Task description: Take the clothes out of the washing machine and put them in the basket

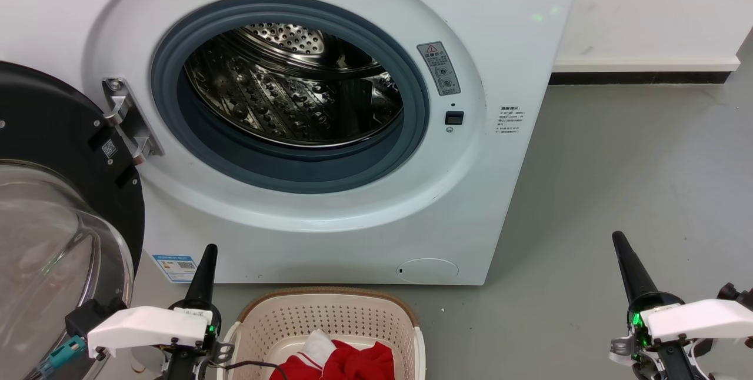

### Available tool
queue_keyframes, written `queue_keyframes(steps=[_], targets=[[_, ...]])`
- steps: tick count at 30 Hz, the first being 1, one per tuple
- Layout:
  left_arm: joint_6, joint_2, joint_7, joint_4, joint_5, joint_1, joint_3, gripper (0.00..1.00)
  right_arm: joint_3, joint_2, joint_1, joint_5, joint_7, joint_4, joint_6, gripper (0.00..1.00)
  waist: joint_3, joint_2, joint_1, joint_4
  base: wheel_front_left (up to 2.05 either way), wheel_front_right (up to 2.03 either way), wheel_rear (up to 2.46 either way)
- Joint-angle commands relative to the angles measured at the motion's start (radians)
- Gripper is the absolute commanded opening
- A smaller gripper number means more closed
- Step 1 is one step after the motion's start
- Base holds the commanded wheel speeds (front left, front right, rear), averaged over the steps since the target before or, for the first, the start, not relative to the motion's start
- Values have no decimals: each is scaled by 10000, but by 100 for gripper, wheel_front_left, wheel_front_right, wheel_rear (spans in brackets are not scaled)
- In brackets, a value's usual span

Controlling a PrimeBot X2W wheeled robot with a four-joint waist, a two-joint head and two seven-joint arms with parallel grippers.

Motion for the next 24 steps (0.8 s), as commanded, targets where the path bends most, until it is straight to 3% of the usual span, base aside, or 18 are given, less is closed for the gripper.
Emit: queue_keyframes(steps=[1,24], targets=[[-109,-17,78,-19,-281,-216,101,0,-50,-58,-221,330,57,10,-1,0,3,0,0,0,0,0,0],[-368,-218,464,164,-1961,-317,430,0,-203,-28,-447,2231,267,297,-2,0,30,0,0,0,0,0,0]])
